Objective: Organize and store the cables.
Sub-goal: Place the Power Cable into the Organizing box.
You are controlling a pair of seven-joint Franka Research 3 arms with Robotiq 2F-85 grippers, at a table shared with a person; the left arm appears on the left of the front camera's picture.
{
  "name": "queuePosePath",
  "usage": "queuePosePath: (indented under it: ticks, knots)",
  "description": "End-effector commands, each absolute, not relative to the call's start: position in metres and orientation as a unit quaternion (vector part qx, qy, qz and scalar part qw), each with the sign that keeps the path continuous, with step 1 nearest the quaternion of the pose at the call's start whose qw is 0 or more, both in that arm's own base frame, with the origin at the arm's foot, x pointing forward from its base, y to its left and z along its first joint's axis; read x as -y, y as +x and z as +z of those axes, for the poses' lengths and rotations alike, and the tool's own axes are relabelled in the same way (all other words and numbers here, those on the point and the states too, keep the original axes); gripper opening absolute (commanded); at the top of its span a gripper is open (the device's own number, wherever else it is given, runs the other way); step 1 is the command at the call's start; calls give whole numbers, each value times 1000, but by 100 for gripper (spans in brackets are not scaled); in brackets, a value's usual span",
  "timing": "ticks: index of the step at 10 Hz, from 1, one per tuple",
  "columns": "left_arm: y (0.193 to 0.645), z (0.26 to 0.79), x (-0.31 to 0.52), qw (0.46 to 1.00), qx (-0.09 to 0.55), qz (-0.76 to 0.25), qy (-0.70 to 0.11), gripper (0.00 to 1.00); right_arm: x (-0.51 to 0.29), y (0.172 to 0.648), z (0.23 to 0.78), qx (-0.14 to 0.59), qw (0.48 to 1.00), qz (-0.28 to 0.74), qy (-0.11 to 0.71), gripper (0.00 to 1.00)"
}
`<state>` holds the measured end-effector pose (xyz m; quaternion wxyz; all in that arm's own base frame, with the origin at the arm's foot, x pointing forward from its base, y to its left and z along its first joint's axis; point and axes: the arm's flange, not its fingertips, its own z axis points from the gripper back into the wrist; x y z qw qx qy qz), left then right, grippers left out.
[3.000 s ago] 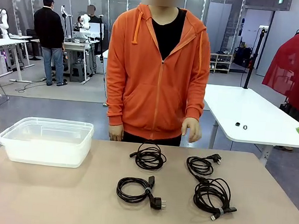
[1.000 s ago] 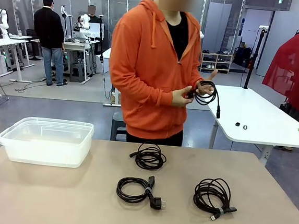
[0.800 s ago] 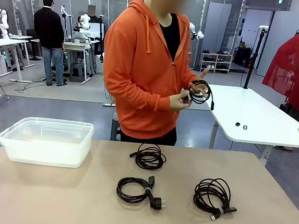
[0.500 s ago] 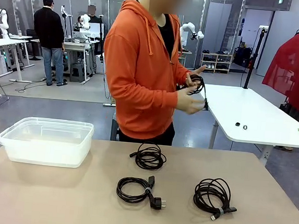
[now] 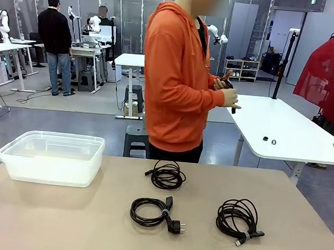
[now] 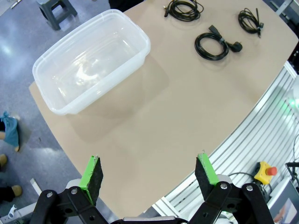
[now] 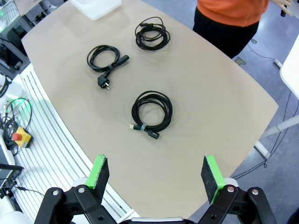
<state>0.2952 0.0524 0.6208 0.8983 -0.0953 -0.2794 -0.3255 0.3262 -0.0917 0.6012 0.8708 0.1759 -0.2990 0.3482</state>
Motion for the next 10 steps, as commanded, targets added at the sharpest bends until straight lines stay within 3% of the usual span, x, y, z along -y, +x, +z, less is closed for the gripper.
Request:
queuePosePath:
  ticks: [1,5,6,10]
  knots:
    - [295,621,-51,898,279,-327,-96,100,92,326,601,300,868,354,178,100]
    - [295,621,-52,898,279,-326,-95,100,92,326,601,300,868,354,178,100]
    - [307,631,-20,917,226,-318,-81,100,92,326,601,300,868,354,178,100]
    - [347,628,93,912,171,-350,-133,100,92,326,601,300,868,354,178,100]
